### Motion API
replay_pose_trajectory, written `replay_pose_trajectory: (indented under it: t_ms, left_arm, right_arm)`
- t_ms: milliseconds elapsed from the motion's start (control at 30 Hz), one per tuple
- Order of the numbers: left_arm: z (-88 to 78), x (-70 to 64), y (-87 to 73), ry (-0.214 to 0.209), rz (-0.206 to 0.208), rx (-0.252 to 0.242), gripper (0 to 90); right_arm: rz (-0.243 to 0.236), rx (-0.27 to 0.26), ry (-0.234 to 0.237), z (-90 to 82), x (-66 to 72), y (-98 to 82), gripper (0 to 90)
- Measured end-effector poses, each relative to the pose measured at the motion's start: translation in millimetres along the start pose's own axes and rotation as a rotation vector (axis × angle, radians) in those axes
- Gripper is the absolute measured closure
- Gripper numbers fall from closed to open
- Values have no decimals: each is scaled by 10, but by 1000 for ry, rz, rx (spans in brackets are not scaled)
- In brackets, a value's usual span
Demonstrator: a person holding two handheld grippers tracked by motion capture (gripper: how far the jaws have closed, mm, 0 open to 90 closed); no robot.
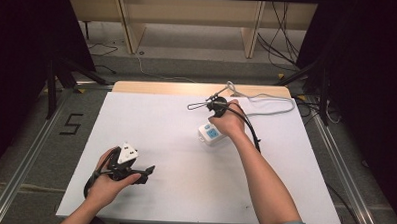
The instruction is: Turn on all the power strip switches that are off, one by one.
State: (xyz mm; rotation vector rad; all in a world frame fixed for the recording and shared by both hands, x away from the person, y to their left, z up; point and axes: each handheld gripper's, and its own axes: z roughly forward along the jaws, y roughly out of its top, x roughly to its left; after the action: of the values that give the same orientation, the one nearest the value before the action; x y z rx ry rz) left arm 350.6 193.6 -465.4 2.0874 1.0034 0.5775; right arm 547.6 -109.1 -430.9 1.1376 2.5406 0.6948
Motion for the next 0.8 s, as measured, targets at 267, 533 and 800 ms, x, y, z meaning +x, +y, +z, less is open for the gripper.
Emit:
replay_pose_trajectory:
  t_ms: [267, 533, 800]
  left_arm:
    - [0, 0, 1, -1, -1, 0, 164]
    - [-1, -1, 2, -1, -1, -1, 164]
    - [-1, -4, 4, -2, -1, -2, 164]
  right_arm:
    - [-5, 4, 8, 0, 29, 23, 900]
    - [-2, 10, 13, 9, 64, 47, 900]
    - [-7, 15, 16, 19, 72, 51, 900]
